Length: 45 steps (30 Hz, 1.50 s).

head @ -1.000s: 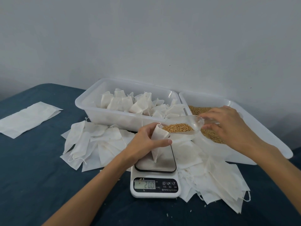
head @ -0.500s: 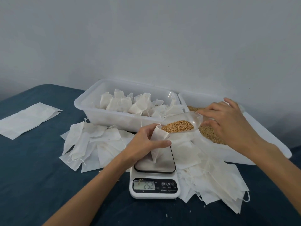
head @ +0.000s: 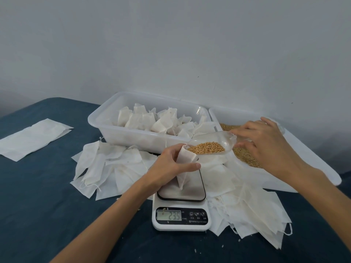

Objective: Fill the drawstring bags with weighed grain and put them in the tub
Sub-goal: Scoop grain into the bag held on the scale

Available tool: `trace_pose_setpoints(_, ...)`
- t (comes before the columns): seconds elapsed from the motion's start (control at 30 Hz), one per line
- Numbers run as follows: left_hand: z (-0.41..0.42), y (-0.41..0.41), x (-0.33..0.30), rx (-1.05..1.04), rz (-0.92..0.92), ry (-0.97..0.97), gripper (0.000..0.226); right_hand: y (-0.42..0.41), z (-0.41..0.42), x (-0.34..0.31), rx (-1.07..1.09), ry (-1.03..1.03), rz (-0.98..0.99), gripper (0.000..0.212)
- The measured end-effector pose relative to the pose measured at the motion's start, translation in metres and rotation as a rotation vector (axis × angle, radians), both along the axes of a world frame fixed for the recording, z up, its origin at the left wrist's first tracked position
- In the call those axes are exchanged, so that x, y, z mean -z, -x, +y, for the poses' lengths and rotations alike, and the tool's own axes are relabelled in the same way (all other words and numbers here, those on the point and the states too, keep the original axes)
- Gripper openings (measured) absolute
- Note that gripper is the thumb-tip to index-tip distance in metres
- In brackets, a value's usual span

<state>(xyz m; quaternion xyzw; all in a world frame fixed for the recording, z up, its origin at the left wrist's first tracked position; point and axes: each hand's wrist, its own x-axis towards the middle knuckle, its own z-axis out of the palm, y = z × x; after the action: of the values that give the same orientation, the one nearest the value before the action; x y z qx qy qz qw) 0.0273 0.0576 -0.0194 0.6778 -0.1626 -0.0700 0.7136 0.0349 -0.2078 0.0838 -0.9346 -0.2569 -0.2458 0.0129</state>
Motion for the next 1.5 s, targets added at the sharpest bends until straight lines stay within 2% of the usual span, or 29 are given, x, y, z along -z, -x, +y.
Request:
trace_pose_setpoints(0.33, 0.001, 0.001, -0.002, -0.05, 0.016, 0.018, 0.034, -0.01, -0.01, 0.013, 0.032, -0.36, 0.353, 0.02)
trace_pose_setpoints(0.43, 0.002, 0.0, -0.001, -0.061, 0.025, 0.023, 0.04, -0.018, -0.025, 0.014, 0.085, -0.485, 0.4, 0.016)
trace_pose_setpoints(0.53, 0.002, 0.0, 0.0, -0.062, 0.016, 0.029, 0.04, -0.031, -0.048, 0.016, 0.237, -0.522, 0.412, 0.019)
trace_pose_setpoints(0.7, 0.001, -0.001, 0.002, -0.043, 0.015, 0.033, 0.037, -0.063, -0.087, 0.032, 0.626, -0.38, 0.424, 0.018)
trace_pose_setpoints(0.8, 0.001, 0.0, 0.0, -0.037, 0.009, 0.028, 0.041, -0.075, -0.096, 0.042, 0.79, -0.134, 0.539, 0.01)
trace_pose_setpoints(0.87, 0.002, -0.001, 0.0, -0.035, 0.01, 0.027, 0.045, -0.081, -0.095, 0.05, 0.815, -0.003, 0.591, 0.006)
trace_pose_setpoints(0.97, 0.003, -0.002, 0.001, -0.03, 0.012, 0.033, 0.048, -0.085, -0.087, 0.057, 0.818, 0.076, 0.63, 0.012)
trace_pose_setpoints(1.07, 0.003, -0.002, 0.002, -0.03, 0.005, 0.025, 0.049, -0.075, -0.073, 0.052, 0.846, 0.082, 0.551, 0.02)
trace_pose_setpoints(1.13, 0.004, -0.003, 0.003, -0.027, 0.001, 0.011, 0.052, -0.061, -0.057, 0.045, 0.759, 0.038, 0.298, 0.023)
trace_pose_setpoints(1.2, 0.005, -0.004, 0.005, -0.026, 0.0, 0.001, 0.055, -0.039, -0.029, 0.04, 0.515, -0.176, 0.031, 0.014)
trace_pose_setpoints(1.23, 0.006, -0.004, 0.006, -0.027, 0.0, -0.005, 0.057, -0.026, -0.013, 0.038, 0.359, -0.307, -0.043, 0.01)
trace_pose_setpoints(1.3, 0.005, -0.005, 0.008, -0.038, -0.019, -0.026, 0.053, -0.001, 0.022, 0.042, 0.089, -0.509, -0.019, 0.006)
trace_pose_setpoints(1.37, 0.003, -0.005, 0.01, -0.083, -0.109, -0.092, 0.036, 0.019, 0.051, 0.055, -0.076, -0.719, 0.143, 0.006)
trace_pose_setpoints(1.43, 0.001, -0.006, 0.013, -0.158, -0.219, -0.213, 0.021, 0.029, 0.067, 0.072, -0.142, -0.911, 0.254, 0.006)
trace_pose_setpoints(1.5, 0.0, -0.006, 0.013, -0.238, -0.28, -0.267, 0.017, 0.031, 0.071, 0.085, -0.151, -1.015, 0.269, 0.008)
